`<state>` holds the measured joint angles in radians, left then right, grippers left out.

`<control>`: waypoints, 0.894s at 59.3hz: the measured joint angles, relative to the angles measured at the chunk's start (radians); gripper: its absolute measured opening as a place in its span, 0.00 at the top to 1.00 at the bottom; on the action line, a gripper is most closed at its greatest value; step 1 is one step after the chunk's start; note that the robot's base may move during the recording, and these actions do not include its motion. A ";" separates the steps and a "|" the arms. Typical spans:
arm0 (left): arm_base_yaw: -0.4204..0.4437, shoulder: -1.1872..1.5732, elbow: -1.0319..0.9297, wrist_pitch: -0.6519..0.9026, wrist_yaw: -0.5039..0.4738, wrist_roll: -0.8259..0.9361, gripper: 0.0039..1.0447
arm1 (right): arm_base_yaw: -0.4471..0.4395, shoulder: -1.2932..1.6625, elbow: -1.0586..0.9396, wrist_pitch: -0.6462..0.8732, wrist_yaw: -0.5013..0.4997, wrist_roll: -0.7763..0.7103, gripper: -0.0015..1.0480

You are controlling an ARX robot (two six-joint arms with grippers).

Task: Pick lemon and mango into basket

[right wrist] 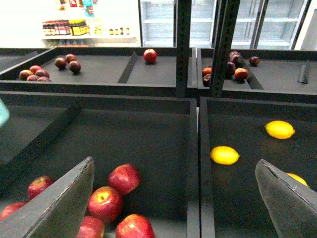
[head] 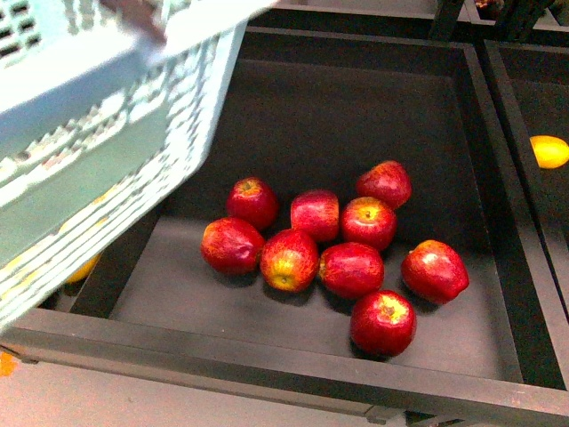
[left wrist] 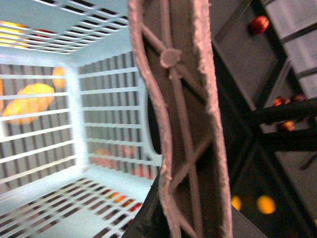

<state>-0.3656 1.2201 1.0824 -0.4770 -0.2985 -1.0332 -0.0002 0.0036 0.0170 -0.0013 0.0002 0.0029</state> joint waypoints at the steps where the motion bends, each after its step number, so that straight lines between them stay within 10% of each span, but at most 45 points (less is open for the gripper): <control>1: -0.002 0.013 0.004 0.000 -0.005 0.012 0.96 | 0.000 0.000 0.000 0.000 0.000 0.000 0.08; 16: -0.055 0.297 0.196 0.070 -0.020 0.049 0.96 | 0.000 0.000 0.000 0.000 0.000 0.000 0.08; 53: -0.352 0.699 0.580 0.238 0.380 0.037 0.96 | 0.000 0.000 0.000 0.000 0.000 0.000 0.08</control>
<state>-0.7181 1.9190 1.6627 -0.2390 0.0814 -0.9958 0.0002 0.0036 0.0170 -0.0013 0.0002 0.0029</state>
